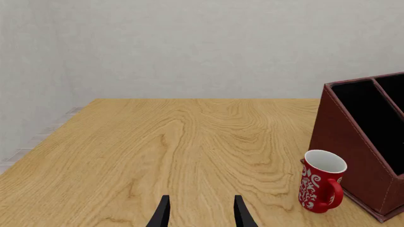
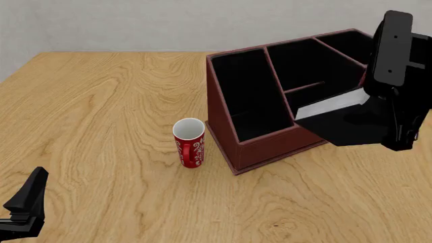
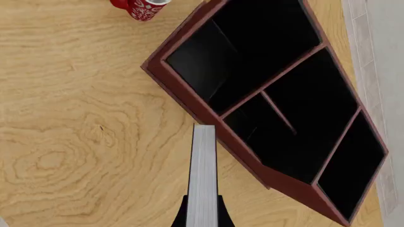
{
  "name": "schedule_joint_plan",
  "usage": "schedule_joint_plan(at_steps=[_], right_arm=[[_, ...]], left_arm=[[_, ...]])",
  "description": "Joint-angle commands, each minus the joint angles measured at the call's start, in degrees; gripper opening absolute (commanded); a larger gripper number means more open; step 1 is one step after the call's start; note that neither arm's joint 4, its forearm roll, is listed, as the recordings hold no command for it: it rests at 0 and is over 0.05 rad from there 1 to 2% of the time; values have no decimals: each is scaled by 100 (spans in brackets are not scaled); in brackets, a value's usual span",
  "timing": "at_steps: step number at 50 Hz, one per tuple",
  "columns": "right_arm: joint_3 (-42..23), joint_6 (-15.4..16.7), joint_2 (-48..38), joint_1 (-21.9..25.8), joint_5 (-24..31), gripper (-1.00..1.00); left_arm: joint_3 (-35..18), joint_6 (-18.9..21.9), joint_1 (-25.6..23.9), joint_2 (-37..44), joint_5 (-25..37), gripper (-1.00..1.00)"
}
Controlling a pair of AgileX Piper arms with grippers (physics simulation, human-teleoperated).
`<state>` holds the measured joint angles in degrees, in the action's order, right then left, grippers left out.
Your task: Pick up the book and place it in the left compartment of the caddy.
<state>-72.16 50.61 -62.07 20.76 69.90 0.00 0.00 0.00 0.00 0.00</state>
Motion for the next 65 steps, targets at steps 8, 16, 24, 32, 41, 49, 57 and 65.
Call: schedule_joint_plan(at_steps=[8,16,24,32,41,49,57,65], right_arm=[[-1315,-1509,-641,1191,0,-100],[-1743,-2088,-820,1524,0,-100],[-1924,-2171,-898,1538,0,-100],[-1989,-2114,-974,1401,0,-100],[-2100,-2089,-1110,1190,0,-100],[-2261,-2076,-1279,979,0,-100],[-2417,-2123,-1450,911,0,-100],[-2542,-2193,-1667,947,0,-100]], left_arm=[[0,0,0,0,0,100],[0,0,0,0,0,100],[0,0,0,0,0,100],[0,0,0,0,0,100],[0,0,0,0,0,100],[0,0,0,0,0,100],[0,0,0,0,0,100],[0,0,0,0,0,100]])
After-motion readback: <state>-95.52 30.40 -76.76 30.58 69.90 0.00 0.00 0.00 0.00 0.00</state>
